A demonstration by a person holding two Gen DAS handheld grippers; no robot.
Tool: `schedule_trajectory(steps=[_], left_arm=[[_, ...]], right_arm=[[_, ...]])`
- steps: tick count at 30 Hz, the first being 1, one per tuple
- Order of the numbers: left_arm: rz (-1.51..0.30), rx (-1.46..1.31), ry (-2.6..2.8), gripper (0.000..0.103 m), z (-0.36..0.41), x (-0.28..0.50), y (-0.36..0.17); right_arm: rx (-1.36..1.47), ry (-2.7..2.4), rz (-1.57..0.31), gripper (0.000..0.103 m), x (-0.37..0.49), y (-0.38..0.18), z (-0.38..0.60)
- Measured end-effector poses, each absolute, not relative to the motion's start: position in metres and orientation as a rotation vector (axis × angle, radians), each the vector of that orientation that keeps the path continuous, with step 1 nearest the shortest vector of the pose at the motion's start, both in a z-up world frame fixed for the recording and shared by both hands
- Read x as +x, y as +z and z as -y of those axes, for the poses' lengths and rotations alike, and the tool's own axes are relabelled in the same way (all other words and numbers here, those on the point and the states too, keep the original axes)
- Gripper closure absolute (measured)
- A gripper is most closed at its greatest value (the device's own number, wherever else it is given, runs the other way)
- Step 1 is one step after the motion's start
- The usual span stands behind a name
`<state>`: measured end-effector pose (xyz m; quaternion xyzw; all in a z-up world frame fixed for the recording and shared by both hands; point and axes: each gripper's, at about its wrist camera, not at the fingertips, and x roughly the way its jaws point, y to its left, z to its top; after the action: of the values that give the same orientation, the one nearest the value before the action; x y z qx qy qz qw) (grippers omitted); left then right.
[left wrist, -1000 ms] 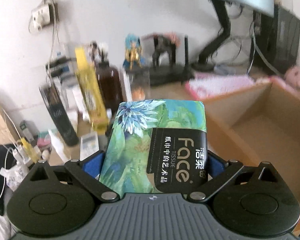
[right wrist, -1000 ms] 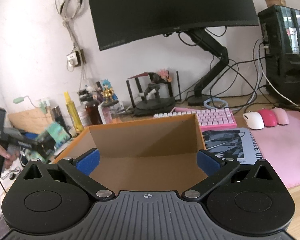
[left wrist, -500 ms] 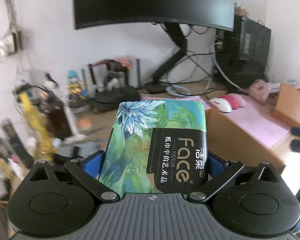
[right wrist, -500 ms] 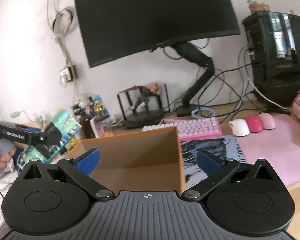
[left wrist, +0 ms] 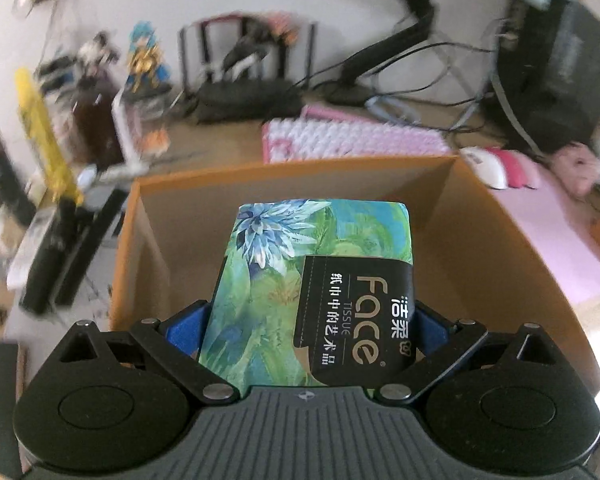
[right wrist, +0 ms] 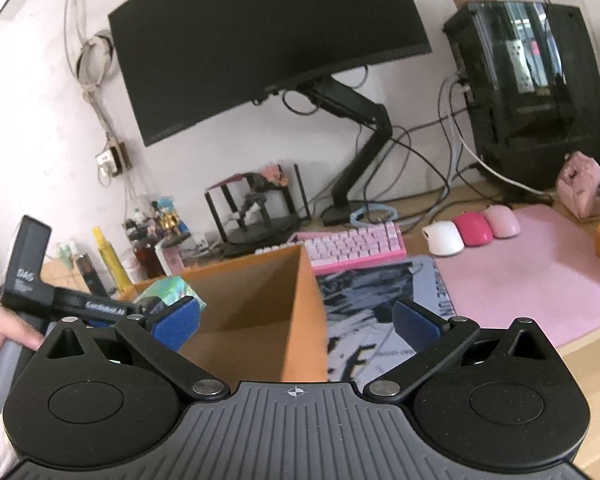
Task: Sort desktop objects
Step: 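Lift the tissue pack with the left gripper and carry it over the cardboard box, then lower the tissue pack into the box and open the left gripper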
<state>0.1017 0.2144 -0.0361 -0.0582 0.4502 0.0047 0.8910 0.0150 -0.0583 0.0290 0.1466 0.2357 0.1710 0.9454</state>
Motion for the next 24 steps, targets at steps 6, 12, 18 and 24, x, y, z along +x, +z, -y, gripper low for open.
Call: schedule_trajectory(steps=[6, 12, 18, 24], left_arm=[[-1.059, -0.151, 0.096, 0.002, -0.220, 0.121, -0.056], [-1.172, -0.148, 0.139, 0.002, -0.221, 0.138, -0.075], [-1.237, -0.124, 0.197, 0.002, -0.217, 0.141, -0.088], [-1.251, -0.143, 0.219, 0.002, -0.220, 0.138, -0.085]], right_arm=[[0.313, 0.349, -0.492, 0.000, 0.019, 0.021, 0.073], [0.328, 0.346, -0.496, 0.000, 0.021, 0.014, 0.086], [0.341, 0.341, -0.501, 0.000, 0.022, 0.007, 0.099], [0.354, 0.346, -0.500, 0.000, 0.020, 0.011, 0.110]])
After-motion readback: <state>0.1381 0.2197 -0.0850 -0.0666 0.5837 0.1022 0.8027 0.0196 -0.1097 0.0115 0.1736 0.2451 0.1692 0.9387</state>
